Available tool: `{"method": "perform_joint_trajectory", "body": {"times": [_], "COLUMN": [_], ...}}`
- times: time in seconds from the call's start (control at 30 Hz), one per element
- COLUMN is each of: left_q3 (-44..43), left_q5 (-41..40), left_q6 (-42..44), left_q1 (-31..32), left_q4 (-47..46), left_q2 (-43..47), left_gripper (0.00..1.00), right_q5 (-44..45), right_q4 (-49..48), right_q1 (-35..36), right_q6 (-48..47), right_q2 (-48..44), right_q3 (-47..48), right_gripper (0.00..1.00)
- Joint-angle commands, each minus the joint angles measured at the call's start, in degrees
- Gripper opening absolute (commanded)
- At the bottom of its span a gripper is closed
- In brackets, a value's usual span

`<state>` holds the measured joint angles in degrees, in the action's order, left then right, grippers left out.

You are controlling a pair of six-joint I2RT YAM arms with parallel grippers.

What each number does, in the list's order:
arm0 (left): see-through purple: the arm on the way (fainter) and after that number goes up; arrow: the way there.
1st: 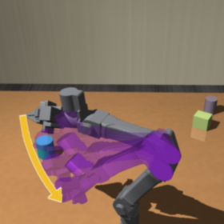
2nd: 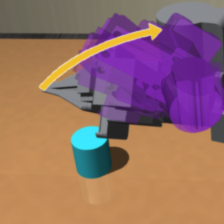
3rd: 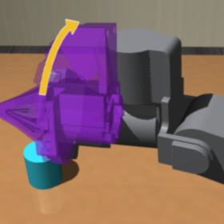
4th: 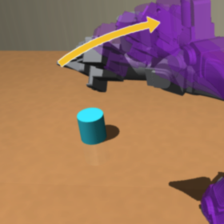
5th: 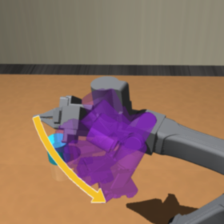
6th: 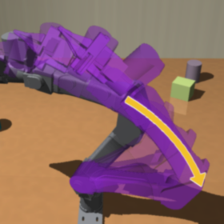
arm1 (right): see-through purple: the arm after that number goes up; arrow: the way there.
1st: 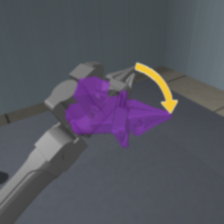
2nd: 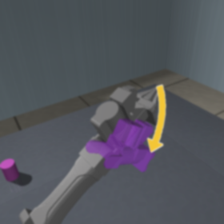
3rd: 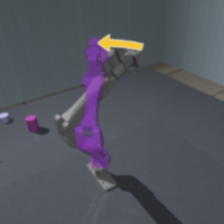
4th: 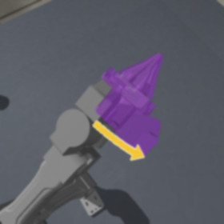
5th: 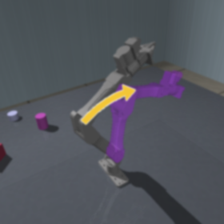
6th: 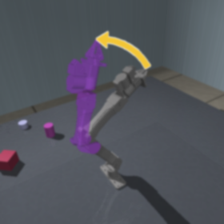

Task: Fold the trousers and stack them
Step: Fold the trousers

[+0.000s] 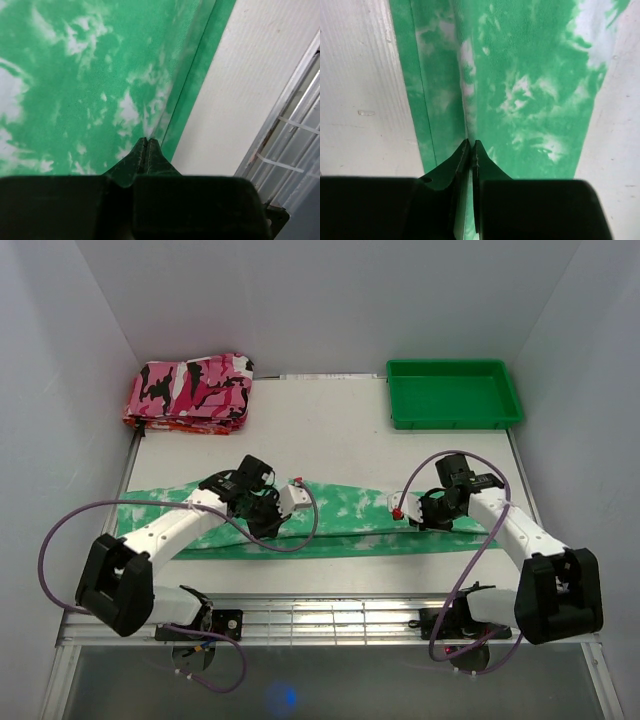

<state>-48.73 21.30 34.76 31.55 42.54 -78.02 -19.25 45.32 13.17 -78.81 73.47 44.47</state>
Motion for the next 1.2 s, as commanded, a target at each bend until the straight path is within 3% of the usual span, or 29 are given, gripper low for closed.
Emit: {"method": "perform_joint_trajectory", "body": {"times": [0.0, 0.13, 0.27, 0.43, 0.57, 0.6, 0.7, 0.73, 0.8, 0.83, 0.93, 1.0, 1.17], "left_q3": [-3.5, 1.3, 5.7, 5.9, 4.3, 4.4, 3.9, 3.4, 0.9, -0.1, -5.1, -8.2, -10.5], "left_q5": [4.1, 5.6, 7.0, 3.1, 2.6, 2.8, 3.5, 4.0, 5.5, 5.9, 5.8, 5.3, 2.4], "left_q6": [0.7, 2.7, 1.7, -3.1, -4.5, -4.2, -0.5, 1.7, 2.4, 2.4, -0.1, -3.1, -10.4], "left_q1": [-0.6, -0.5, -0.5, -0.3, -0.6, -0.6, -0.6, -0.6, -0.7, -0.7, -0.7, -0.7, -1.1], "left_q4": [6.3, 8.7, 5.7, -0.3, -1.1, -1.1, 2.0, 4.5, 6.3, 6.5, 6.2, 5.4, -1.4], "left_q2": [7.1, 7.4, 2.2, -8.0, -10.7, -9.4, -5.3, -3.6, 2.4, 4.2, 6.4, 4.9, -4.7], "left_gripper": [0.0, 0.0, 0.0, 0.0, 0.13, 0.21, 0.35, 0.43, 0.54, 0.69, 0.79, 0.79, 0.74], "right_q5": [1.1, 3.2, 5.1, 6.2, 6.5, 6.6, 5.9, 5.4, 3.6, 3.0, -0.9, -1.8, -1.2], "right_q4": [4.6, 2.8, -3.1, -7.7, -6.4, -5.8, -0.7, 2.4, 4.9, 5.7, 9.2, 12.2, 15.2], "right_q1": [-0.2, -0.2, -0.2, 0.0, 0.0, -0.1, -0.5, -0.9, -2.3, -3.1, -7.5, -11.7, -21.1], "right_q6": [-2.9, -6.9, -5.1, 0.3, 2.7, 2.7, 1.2, 0.4, 0.1, 0.4, 3.0, 5.8, 10.7], "right_q2": [-5.7, -8.7, -5.6, 1.8, 6.7, 6.7, 5.3, 4.6, 2.2, 1.6, 1.6, 5.2, 17.0], "right_q3": [0.2, -6.7, -11.7, -8.6, -3.7, -3.1, -0.6, 0.2, 3.1, 4.4, 11.0, 16.0, 22.2], "right_gripper": [0.08, 0.08, 0.08, 0.09, 0.12, 0.17, 0.5, 0.74, 0.87, 0.87, 0.9, 0.88, 0.67]}}
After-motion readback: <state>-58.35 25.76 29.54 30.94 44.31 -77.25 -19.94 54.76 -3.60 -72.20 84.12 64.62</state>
